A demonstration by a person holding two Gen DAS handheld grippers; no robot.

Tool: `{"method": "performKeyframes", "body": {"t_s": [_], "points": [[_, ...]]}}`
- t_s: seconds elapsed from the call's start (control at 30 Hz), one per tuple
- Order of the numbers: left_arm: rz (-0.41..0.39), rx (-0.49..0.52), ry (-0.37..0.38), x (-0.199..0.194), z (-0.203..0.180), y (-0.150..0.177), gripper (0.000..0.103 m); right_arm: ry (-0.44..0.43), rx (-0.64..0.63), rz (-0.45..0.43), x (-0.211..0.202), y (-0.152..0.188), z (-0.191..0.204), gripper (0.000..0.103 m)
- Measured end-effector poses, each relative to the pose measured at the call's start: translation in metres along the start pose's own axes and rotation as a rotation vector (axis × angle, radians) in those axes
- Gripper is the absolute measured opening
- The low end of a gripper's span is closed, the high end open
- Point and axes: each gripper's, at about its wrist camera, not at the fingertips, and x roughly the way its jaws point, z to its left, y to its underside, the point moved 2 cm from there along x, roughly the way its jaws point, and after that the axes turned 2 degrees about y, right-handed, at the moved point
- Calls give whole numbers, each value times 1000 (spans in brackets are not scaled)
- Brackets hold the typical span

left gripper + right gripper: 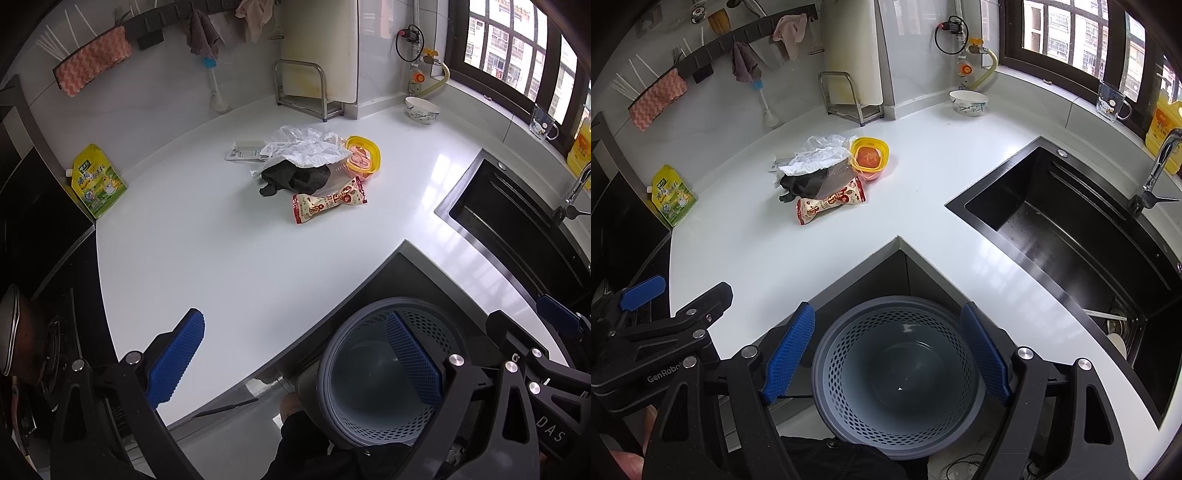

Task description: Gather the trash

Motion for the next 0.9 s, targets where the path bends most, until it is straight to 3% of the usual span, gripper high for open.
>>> {"method": "performKeyframes", "body": {"t_s": [0.9], "points": [[-6,-1,-3,-2,-2,1,97,-4,-2,-2,-3,2,-1,78]]}}
